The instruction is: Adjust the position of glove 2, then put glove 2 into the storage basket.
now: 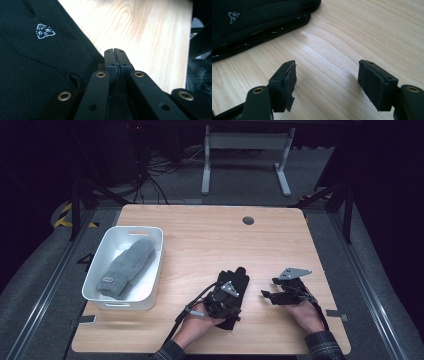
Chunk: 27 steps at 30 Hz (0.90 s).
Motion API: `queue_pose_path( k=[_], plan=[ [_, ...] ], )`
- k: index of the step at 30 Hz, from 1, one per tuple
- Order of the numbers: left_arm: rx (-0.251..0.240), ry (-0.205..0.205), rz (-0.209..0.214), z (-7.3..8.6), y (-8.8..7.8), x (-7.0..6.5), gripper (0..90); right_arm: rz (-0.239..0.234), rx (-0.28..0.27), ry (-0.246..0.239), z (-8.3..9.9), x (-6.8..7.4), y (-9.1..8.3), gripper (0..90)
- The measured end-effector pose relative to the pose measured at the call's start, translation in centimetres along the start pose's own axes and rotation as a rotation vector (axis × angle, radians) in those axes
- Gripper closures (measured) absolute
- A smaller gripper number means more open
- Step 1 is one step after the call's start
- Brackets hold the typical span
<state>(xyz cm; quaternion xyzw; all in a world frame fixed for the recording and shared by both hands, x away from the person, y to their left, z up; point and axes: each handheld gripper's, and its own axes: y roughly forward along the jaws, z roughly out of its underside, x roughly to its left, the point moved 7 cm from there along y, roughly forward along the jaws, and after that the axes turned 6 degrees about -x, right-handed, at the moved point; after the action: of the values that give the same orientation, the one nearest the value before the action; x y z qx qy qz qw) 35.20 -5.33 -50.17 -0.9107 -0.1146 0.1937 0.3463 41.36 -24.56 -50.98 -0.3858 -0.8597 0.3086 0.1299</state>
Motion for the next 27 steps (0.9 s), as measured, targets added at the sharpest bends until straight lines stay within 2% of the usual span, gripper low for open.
queue_pose_path(
  k=[4,11,17,22,27],
  plan=[
    [0.019,-0.004,-0.024,0.3,-0.5,0.3,89.6,0.012,0.009,-0.016,0.2,-0.1,0.2,29.8],
    [0.042,-0.006,-0.066,0.9,-1.6,1.1,89.6,0.026,-0.002,-0.011,0.2,-0.3,0.3,27.2],
    [0.039,-0.017,-0.108,1.6,-2.8,2.3,89.6,0.027,-0.014,-0.003,0.3,-0.4,0.3,24.8],
    [0.039,-0.029,-0.13,2.0,-3.5,2.9,89.6,0.029,-0.019,-0.003,0.4,-0.5,0.4,23.1],
    [0.035,-0.026,-0.125,1.8,-4.1,3.0,85.6,0.031,-0.035,0.002,0.4,-0.5,0.5,20.1]
  ],
)
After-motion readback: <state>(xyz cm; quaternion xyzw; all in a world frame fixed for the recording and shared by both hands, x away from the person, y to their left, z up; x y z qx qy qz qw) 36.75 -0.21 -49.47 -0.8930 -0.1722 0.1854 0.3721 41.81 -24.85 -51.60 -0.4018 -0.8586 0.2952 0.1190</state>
